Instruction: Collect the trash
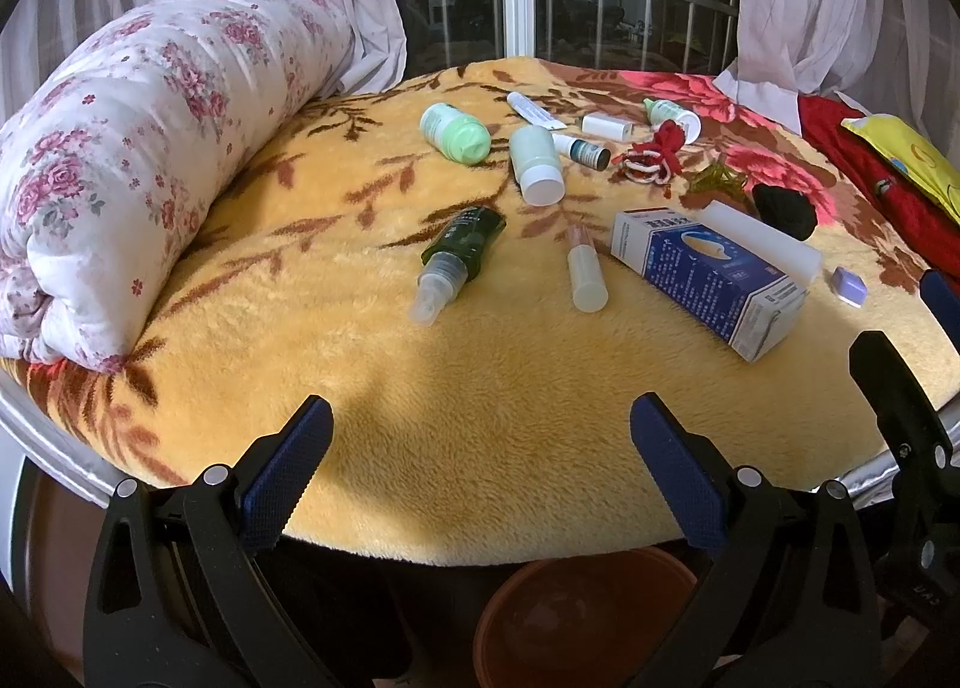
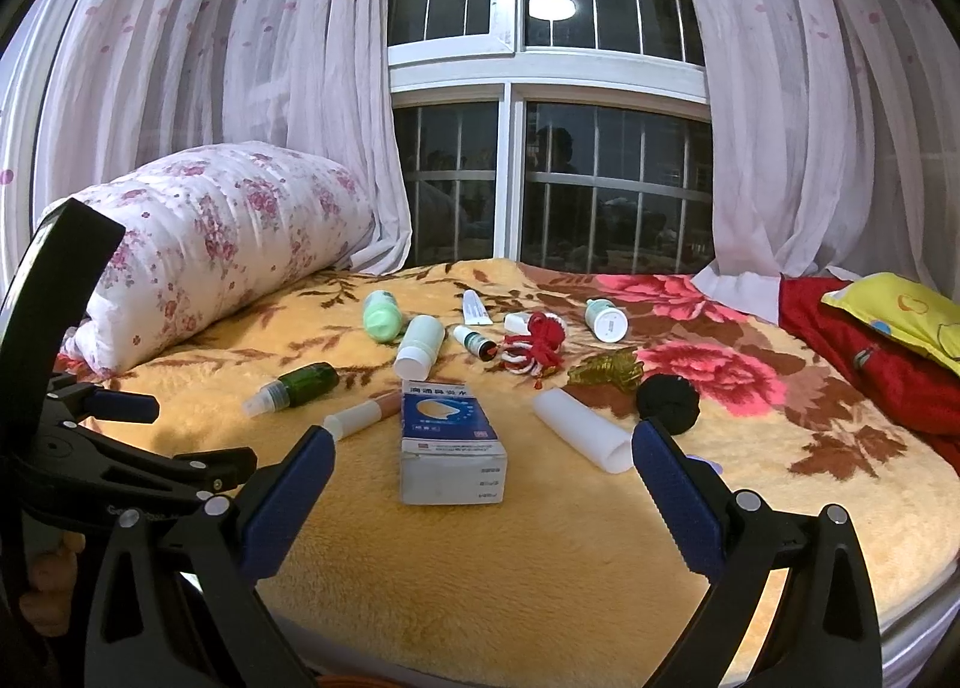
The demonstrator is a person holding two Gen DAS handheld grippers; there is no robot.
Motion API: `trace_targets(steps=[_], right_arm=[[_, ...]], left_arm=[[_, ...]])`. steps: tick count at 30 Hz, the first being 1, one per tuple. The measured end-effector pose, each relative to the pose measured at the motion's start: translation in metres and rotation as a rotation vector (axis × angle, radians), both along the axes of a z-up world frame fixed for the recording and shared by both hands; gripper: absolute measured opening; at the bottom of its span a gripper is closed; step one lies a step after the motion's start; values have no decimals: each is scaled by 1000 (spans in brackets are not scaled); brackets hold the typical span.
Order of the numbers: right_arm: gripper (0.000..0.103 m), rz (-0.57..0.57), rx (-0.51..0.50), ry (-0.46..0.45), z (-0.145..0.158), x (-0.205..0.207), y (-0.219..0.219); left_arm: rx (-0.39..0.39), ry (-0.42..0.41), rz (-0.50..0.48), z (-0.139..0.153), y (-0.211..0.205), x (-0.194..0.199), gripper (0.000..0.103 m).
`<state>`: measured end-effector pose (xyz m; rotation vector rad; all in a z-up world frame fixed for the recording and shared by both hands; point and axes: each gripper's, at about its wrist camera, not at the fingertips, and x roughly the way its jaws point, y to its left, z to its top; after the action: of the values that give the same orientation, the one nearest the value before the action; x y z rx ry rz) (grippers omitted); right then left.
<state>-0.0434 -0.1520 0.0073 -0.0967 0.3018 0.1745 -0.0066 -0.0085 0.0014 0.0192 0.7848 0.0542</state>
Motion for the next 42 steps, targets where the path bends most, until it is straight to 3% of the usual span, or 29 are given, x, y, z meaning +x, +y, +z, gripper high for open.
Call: trace_targets(steps=[6, 11, 18, 20, 21, 22, 31, 36, 42], right_arm=[[98, 28, -26, 33, 1, 12, 8], [98, 2, -111, 109, -4, 40, 26], [97, 2, -159, 312, -18, 92, 44], [74, 13, -158, 394, -26, 107, 46], [54, 31, -141, 446, -31, 115, 46], [53, 47, -107, 479, -34, 121, 43], [51, 53, -27, 395, -13, 100, 22], [51, 32, -4, 331, 13, 84, 2], [51, -16, 53, 294, 29, 66, -33]], left_arm=[[-10, 4, 28, -2, 13, 2, 97], [-3, -15, 62, -1, 28, 1, 97], [-9, -18, 51, -1, 31, 2, 97], [-16, -13, 49, -2, 32, 4, 97], [-22, -10, 48, -3, 33, 5, 97], [-29, -6, 46, -4, 33, 6, 97], [-136, 2, -80, 4, 22, 27, 97], [-146, -34, -131, 15, 0, 49, 96], [-130, -5, -165, 8, -25, 84, 94]])
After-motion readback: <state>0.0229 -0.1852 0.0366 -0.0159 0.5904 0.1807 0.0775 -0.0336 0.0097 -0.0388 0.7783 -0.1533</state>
